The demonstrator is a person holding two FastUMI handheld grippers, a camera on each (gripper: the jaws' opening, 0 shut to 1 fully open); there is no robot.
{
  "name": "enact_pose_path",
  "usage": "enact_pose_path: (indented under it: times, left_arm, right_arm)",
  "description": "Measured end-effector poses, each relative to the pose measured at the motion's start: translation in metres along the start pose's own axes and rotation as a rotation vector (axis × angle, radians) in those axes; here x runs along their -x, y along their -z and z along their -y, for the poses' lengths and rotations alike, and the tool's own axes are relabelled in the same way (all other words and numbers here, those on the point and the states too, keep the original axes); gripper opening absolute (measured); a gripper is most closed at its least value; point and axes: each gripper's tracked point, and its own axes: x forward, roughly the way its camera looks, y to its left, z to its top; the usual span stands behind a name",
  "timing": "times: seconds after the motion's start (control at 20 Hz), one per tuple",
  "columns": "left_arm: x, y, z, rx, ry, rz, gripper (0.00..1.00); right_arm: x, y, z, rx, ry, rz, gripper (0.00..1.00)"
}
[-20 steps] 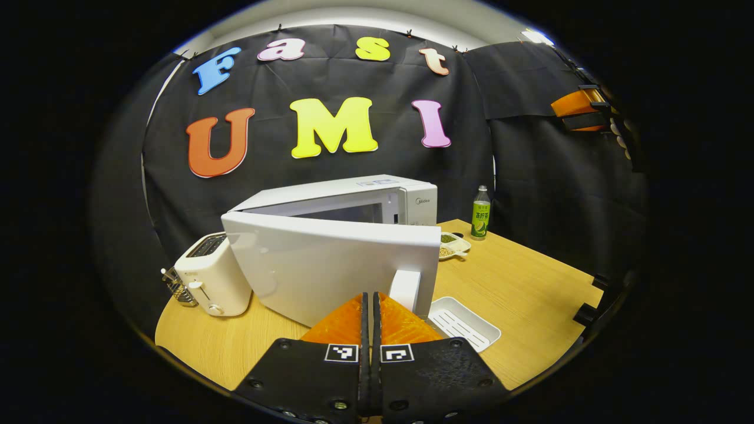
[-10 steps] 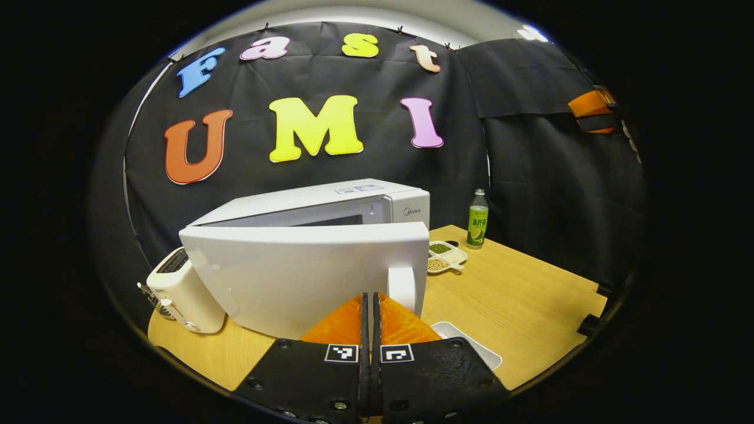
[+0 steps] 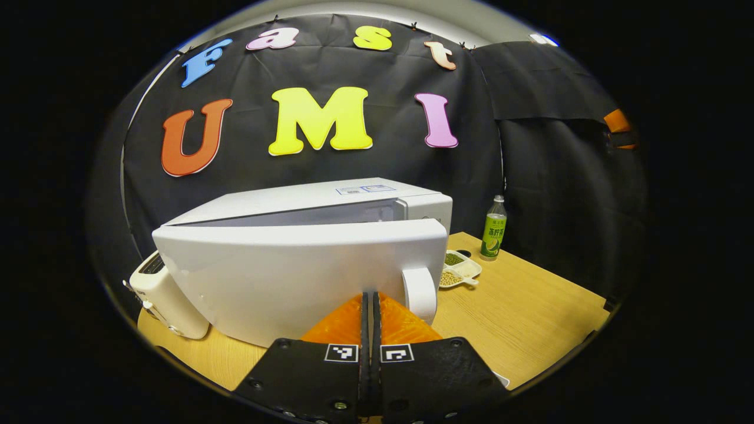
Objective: Open the microwave oven with the left hand, put the food in, and close the microwave oven.
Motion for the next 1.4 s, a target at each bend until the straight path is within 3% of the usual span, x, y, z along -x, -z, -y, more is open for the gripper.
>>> enact_pose_path:
  times: [0.05, 0.1, 0.15, 0.2, 0.25, 0.35, 0.4, 0.7, 0.75, 0.8, 0.9, 0.95, 1.1, 1.15, 1.2, 1.25, 1.3, 1.4]
  left_arm:
    - [-0.006, -0.002, 0.001, 0.004, 0.004, 0.001, 0.00]
    - [-0.011, -0.003, 0.002, 0.003, 0.005, 0.003, 0.00]
    - [-0.016, -0.005, 0.003, -0.001, 0.005, 0.006, 0.00]
    - [-0.021, -0.006, 0.003, -0.005, 0.003, 0.003, 0.00]
    - [-0.026, -0.006, 0.003, -0.006, 0.001, 0.004, 0.00]
    - [-0.033, -0.006, 0.002, -0.004, -0.004, -0.001, 0.00]
    - [-0.037, -0.007, 0.001, 0.002, -0.007, -0.005, 0.00]
    - [-0.055, -0.009, -0.002, 0.016, -0.026, -0.015, 0.00]
    - [-0.054, -0.007, -0.001, 0.014, -0.025, -0.015, 0.00]
    - [-0.056, -0.008, -0.001, 0.012, -0.025, -0.012, 0.00]
    - [-0.055, -0.009, -0.001, 0.020, -0.032, -0.010, 0.00]
    - [-0.056, -0.008, -0.002, 0.025, -0.037, -0.010, 0.00]
    - [-0.065, -0.014, -0.005, 0.073, -0.050, -0.005, 0.00]
    - [-0.072, -0.008, -0.005, 0.126, -0.057, -0.051, 0.00]
    - [-0.060, -0.010, -0.003, 0.170, -0.065, -0.035, 0.00]
    - [-0.065, -0.008, -0.002, 0.178, -0.065, -0.042, 0.00]
    - [-0.064, -0.007, 0.001, 0.168, -0.070, -0.051, 0.00]
    - [-0.060, -0.008, 0.001, 0.146, -0.082, -0.055, 0.00]
  right_arm:
    - [-0.001, 0.000, 0.001, 0.000, 0.004, -0.001, 0.92]
    - [-0.002, 0.000, 0.002, 0.001, 0.006, -0.003, 1.00]
    - [-0.003, -0.001, 0.002, 0.001, 0.008, -0.002, 1.00]
    - [-0.005, -0.001, 0.002, 0.001, 0.009, -0.002, 0.92]
    - [-0.006, -0.001, 0.002, 0.000, 0.008, -0.003, 0.92]
    - [-0.008, -0.001, -0.001, -0.006, 0.003, -0.003, 0.92]
    - [-0.010, -0.001, -0.002, -0.010, 0.001, -0.004, 1.00]
    - [-0.012, 0.006, 0.007, -0.032, 0.018, -0.018, 1.00]
    - [-0.011, 0.007, 0.010, -0.034, 0.025, -0.020, 0.92]
    - [-0.011, 0.007, 0.011, -0.037, 0.030, -0.020, 0.92]
    - [-0.011, 0.009, 0.012, -0.044, 0.034, -0.026, 0.92]
    - [-0.011, 0.010, 0.012, -0.048, 0.034, -0.026, 1.00]
    - [-0.012, 0.008, 0.007, -0.049, 0.024, -0.027, 1.00]
    - [-0.012, 0.008, 0.005, -0.051, 0.020, -0.024, 0.92]
    - [-0.011, 0.006, 0.003, -0.058, 0.016, -0.020, 0.92]
    - [-0.012, 0.006, -0.001, -0.058, 0.011, -0.018, 0.92]
    - [-0.012, 0.006, -0.004, -0.057, 0.005, -0.019, 1.00]
    - [-0.008, 0.007, -0.012, -0.051, -0.010, -0.020, 1.00]
